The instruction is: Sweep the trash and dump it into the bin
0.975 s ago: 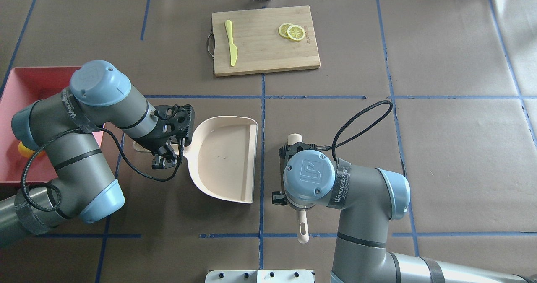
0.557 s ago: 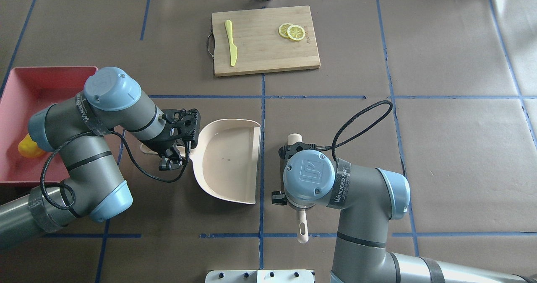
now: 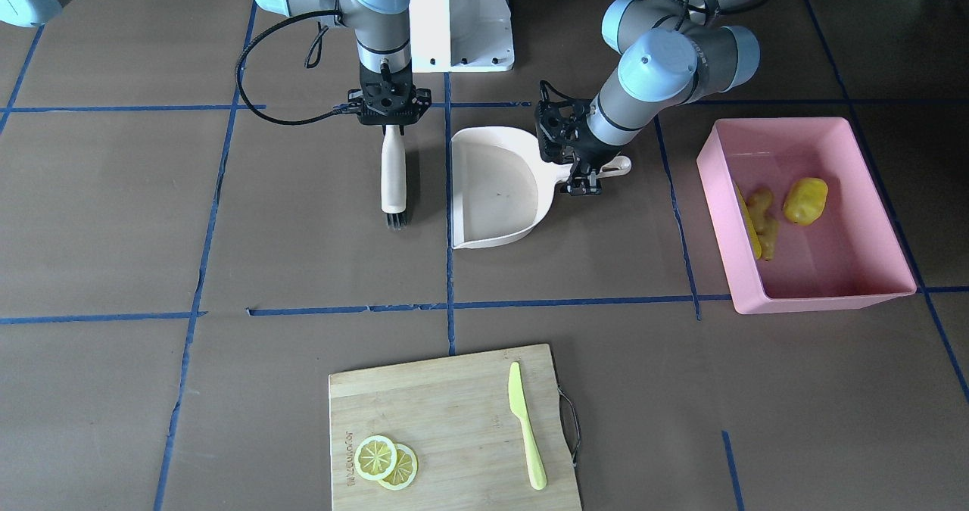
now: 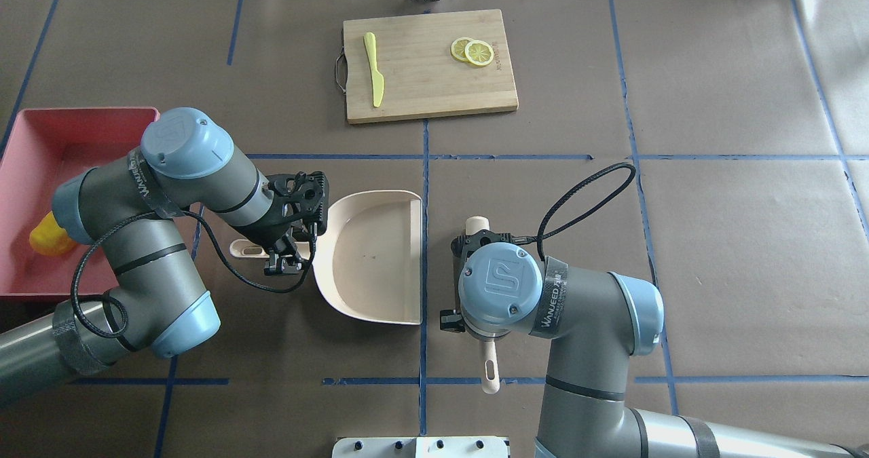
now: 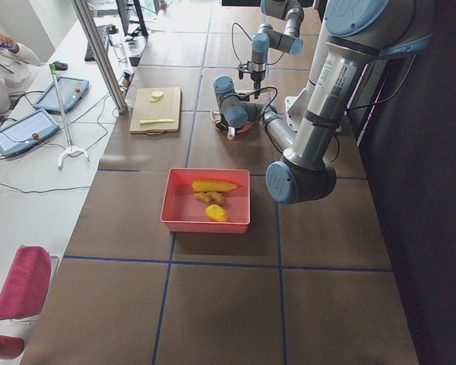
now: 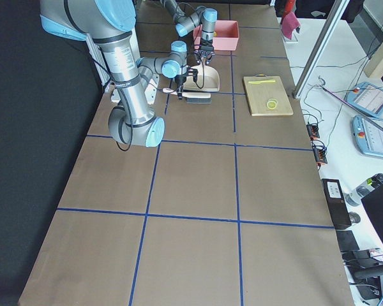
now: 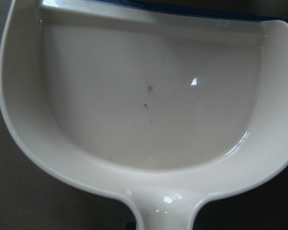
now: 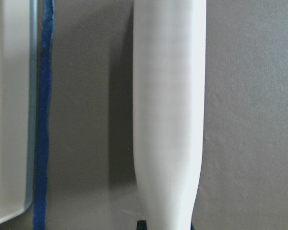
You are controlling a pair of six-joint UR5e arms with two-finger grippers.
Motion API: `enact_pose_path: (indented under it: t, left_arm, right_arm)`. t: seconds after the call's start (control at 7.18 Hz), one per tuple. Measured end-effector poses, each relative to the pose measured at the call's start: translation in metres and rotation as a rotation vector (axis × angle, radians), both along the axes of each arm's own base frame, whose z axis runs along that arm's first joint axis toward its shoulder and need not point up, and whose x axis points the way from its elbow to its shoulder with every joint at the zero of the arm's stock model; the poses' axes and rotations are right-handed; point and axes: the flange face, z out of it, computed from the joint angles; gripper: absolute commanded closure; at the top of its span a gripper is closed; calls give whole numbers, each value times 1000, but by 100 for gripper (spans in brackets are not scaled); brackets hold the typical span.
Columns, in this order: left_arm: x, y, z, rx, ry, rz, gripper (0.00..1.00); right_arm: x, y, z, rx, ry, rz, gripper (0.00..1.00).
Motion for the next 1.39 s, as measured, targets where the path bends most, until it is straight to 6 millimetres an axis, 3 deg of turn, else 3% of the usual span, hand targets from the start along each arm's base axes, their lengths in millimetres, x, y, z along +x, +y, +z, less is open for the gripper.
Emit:
enact_pose_path:
  t: [0.56,0.98,1.39]
  left_arm:
    - [-16,5,-27,17,43,-15,0]
    - [-62,-9,-56,-9,93,-125,0]
    - [-118,-52,-36,-46,64,-259,1]
  right_arm:
    - [0,0,1,0,2,-1,100]
    - [0,0,1,0,2,-1,100]
    - [1,0,3,-1,4,0,100]
